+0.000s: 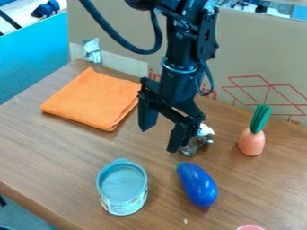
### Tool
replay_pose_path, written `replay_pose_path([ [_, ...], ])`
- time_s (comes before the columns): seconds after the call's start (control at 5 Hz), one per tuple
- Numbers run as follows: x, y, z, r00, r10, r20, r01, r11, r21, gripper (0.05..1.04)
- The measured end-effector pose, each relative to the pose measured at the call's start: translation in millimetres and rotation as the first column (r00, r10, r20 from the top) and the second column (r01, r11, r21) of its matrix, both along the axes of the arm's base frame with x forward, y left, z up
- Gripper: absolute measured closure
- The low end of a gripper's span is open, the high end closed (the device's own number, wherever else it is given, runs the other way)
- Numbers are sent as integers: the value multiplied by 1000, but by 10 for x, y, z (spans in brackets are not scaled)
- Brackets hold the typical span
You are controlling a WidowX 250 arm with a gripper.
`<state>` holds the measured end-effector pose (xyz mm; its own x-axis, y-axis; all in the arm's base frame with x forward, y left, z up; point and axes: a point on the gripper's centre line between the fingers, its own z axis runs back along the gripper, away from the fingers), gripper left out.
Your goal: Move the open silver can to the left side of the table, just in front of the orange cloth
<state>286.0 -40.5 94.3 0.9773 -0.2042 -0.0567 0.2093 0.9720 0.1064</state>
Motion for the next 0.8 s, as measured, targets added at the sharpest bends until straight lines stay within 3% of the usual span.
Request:
replay_pose_path([
  [0.4, -123, -59, -172, 999, -18, -45, 18, 1000, 9, 81],
  [0.6, -208, -98, -76, 999, -34, -12, 34, 999, -3, 81],
  [0.8, -329, -111, -100, 1000, -30, 1, 30, 1000, 8, 81],
])
